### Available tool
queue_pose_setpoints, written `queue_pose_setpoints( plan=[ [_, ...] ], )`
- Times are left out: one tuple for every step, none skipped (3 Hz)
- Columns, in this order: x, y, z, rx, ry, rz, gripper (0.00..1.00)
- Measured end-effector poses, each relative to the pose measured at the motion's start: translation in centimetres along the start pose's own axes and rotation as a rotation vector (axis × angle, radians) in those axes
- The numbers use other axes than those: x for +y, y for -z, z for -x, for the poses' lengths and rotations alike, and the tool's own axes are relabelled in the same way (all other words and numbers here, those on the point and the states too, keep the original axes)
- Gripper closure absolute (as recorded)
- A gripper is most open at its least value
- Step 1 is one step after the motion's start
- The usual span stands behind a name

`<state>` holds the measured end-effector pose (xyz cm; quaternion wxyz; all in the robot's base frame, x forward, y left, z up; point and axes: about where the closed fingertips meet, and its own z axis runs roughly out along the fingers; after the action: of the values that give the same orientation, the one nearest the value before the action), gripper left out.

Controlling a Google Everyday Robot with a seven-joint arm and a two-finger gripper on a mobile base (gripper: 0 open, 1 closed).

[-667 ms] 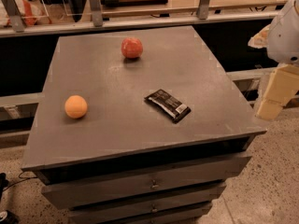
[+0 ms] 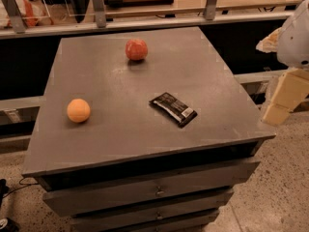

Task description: Pick rxbar chocolate

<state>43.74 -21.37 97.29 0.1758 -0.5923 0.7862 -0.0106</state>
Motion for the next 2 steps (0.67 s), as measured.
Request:
queue_pose_setpoints(
  plan=[
    [0.7, -1.1, 0.3, -0.048, -0.099, -0.006, 0.0],
    [1.4, -2.8, 0.7, -0.064, -0.233, -0.034, 0.0]
  ],
)
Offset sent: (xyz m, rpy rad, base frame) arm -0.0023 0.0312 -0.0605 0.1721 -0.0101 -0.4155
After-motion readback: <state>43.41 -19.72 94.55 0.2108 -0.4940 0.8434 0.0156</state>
